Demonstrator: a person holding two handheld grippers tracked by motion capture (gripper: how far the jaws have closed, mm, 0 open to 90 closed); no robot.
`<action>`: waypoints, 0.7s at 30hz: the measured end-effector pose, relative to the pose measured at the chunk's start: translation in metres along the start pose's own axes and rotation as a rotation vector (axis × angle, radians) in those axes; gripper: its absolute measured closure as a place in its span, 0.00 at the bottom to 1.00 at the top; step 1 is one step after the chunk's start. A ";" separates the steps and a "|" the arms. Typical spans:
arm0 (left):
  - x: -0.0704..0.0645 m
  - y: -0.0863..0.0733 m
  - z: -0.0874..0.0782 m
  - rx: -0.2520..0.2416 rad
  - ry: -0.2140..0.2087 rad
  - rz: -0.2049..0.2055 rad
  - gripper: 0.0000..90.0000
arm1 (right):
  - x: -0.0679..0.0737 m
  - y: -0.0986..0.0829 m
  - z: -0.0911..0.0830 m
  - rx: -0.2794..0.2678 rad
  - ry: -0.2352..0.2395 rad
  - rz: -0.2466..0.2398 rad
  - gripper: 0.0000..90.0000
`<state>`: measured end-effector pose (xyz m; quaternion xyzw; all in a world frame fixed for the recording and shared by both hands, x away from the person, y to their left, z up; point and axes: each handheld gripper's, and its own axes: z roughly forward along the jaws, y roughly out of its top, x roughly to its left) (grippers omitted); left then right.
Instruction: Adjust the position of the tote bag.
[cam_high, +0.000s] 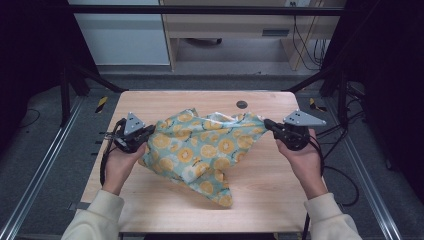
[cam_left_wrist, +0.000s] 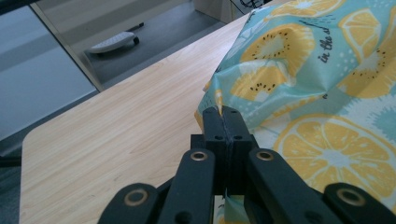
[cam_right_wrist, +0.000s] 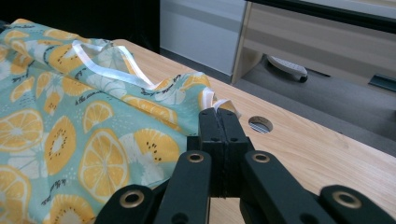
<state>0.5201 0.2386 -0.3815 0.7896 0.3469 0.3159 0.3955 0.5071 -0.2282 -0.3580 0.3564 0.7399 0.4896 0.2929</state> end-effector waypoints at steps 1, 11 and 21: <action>0.000 -0.001 -0.002 -0.009 0.001 -0.003 1.00 | 0.001 0.000 -0.001 -0.003 0.003 -0.002 1.00; -0.007 -0.020 -0.022 -0.067 0.021 -0.010 1.00 | 0.019 -0.012 -0.021 -0.062 0.042 -0.012 1.00; -0.005 -0.044 -0.045 -0.107 0.029 -0.040 1.00 | 0.047 -0.026 -0.040 -0.121 0.126 -0.021 1.00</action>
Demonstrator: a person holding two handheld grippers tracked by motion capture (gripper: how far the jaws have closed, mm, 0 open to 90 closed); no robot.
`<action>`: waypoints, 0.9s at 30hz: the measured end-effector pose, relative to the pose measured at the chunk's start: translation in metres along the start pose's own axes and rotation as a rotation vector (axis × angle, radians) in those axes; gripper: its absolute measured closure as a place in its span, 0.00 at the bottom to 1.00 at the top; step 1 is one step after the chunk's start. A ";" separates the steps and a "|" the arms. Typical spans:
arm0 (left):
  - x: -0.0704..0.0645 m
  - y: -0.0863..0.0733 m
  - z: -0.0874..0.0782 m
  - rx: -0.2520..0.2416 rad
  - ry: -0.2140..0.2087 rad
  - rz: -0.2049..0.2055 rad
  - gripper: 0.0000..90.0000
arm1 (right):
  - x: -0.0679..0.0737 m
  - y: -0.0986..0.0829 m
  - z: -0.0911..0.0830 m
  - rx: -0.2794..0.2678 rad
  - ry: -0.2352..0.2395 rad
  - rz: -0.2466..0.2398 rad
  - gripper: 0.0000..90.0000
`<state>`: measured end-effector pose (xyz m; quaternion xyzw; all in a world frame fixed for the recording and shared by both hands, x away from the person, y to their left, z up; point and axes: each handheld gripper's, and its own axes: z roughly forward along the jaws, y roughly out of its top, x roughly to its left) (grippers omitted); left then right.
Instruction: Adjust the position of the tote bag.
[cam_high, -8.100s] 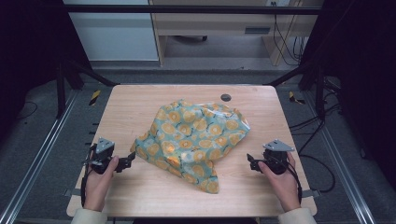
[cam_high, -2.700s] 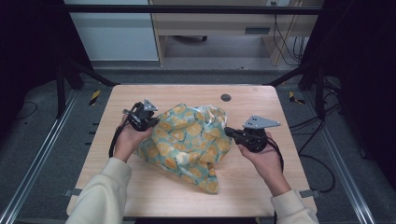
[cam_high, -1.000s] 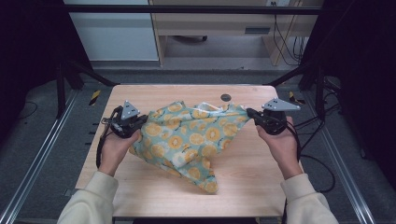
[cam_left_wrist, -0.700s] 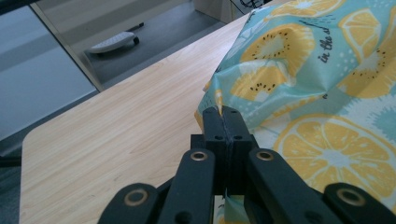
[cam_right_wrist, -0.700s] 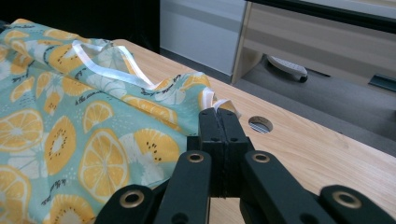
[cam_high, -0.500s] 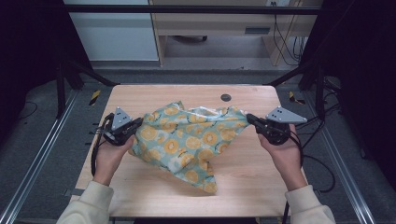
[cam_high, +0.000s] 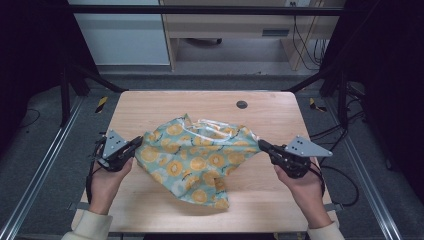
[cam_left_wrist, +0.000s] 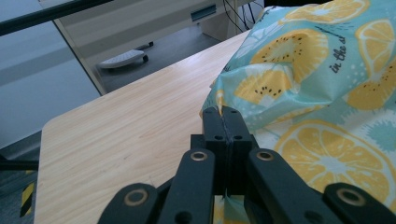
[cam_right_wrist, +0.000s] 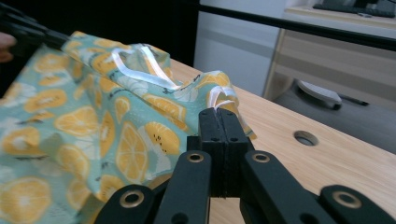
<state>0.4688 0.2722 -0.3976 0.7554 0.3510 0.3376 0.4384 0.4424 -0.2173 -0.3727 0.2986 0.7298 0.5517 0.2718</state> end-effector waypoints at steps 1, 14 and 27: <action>0.000 -0.002 -0.002 -0.002 -0.001 -0.001 1.00 | 0.004 -0.001 -0.003 -0.011 0.010 0.002 1.00; -0.014 -0.036 -0.039 0.002 -0.029 0.044 1.00 | 0.034 -0.026 -0.022 -0.002 0.103 -0.008 1.00; -0.023 -0.061 -0.044 0.099 -0.083 0.015 1.00 | 0.047 -0.048 -0.028 0.067 0.200 -0.030 1.00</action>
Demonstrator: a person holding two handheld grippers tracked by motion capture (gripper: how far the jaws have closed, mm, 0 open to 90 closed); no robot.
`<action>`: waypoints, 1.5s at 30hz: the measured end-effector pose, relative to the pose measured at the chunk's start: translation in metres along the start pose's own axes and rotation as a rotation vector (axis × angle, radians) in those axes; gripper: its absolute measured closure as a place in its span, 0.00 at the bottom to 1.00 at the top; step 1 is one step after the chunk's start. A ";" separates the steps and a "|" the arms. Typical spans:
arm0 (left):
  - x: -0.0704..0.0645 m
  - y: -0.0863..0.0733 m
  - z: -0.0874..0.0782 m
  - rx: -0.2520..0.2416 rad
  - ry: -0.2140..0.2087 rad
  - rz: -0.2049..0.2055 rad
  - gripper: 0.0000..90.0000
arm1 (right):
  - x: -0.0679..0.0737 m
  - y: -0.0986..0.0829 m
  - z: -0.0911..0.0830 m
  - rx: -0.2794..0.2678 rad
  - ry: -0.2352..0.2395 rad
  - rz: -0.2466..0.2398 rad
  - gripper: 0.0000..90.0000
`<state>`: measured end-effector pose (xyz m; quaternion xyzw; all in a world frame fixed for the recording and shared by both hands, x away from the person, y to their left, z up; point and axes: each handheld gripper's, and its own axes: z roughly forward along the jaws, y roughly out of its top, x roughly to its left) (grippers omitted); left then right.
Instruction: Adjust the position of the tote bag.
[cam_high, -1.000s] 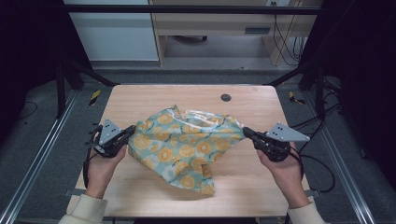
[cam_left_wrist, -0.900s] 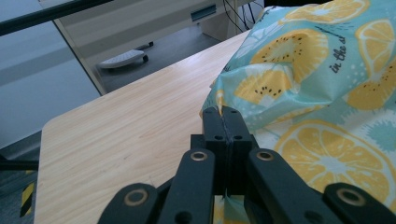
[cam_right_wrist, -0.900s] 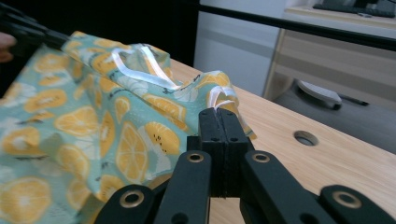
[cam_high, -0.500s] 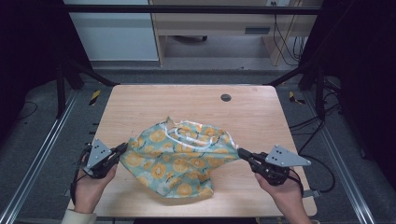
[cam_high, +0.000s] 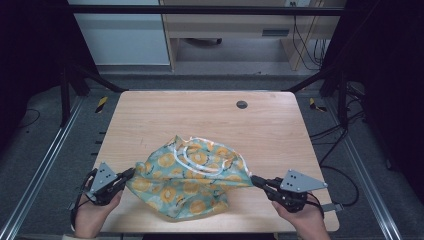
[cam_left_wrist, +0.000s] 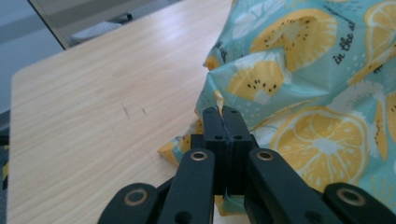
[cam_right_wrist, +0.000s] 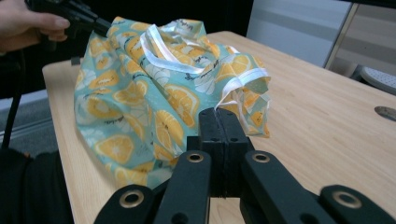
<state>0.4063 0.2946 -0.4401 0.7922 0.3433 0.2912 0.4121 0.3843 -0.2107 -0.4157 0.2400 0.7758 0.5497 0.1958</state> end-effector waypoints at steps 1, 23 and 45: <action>-0.001 -0.001 0.002 0.018 -0.005 0.009 1.00 | 0.000 -0.002 0.000 0.006 0.002 0.002 1.00; -0.012 -0.005 0.033 0.215 -0.001 0.143 1.00 | -0.014 -0.035 0.031 0.233 -0.011 0.010 1.00; -0.011 -0.007 0.061 0.306 -0.002 0.161 0.98 | -0.024 -0.047 0.054 0.329 -0.034 0.036 0.99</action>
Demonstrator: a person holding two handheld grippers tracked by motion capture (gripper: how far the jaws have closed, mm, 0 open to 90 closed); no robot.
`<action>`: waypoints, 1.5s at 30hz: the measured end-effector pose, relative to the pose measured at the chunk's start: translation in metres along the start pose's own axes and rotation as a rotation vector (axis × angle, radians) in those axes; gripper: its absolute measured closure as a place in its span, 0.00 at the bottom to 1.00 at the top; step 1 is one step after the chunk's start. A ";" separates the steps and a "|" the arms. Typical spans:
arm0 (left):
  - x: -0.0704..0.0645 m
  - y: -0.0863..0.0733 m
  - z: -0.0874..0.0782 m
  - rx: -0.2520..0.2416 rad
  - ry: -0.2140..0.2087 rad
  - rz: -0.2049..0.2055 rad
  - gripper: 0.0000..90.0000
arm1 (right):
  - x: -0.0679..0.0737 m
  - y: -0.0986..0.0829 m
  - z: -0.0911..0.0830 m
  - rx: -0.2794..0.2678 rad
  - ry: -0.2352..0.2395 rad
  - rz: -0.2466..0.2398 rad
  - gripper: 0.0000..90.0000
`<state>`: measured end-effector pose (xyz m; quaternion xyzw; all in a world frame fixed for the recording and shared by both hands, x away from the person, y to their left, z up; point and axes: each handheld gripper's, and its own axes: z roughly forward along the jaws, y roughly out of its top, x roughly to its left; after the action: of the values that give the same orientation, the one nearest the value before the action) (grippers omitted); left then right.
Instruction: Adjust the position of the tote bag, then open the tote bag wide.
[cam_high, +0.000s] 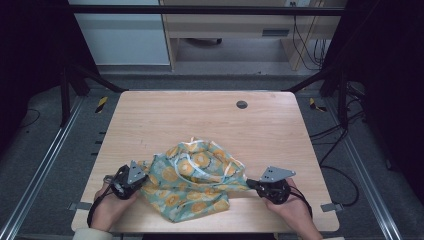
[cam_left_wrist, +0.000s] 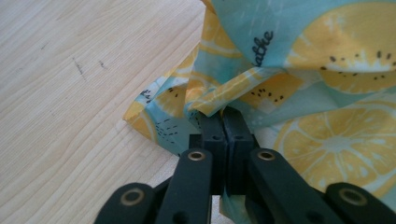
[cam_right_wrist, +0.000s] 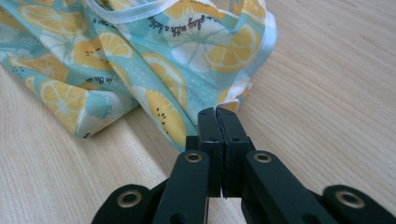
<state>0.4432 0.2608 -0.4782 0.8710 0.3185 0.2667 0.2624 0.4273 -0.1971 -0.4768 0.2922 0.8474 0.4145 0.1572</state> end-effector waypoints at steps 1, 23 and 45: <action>0.001 0.000 0.000 -0.010 0.006 -0.002 0.94 | 0.000 0.000 -0.001 -0.002 -0.009 0.003 0.96; 0.008 0.006 -0.051 -0.348 -0.039 -0.229 0.36 | 0.004 0.006 -0.038 -0.118 -0.103 0.106 0.19; 0.001 0.134 -0.005 -0.274 -0.100 -0.089 0.34 | -0.024 0.058 0.027 -0.057 -0.023 0.236 0.52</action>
<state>0.4966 0.1744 -0.3898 0.8241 0.3041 0.2522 0.4060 0.4811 -0.1675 -0.4460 0.3903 0.7930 0.4507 0.1254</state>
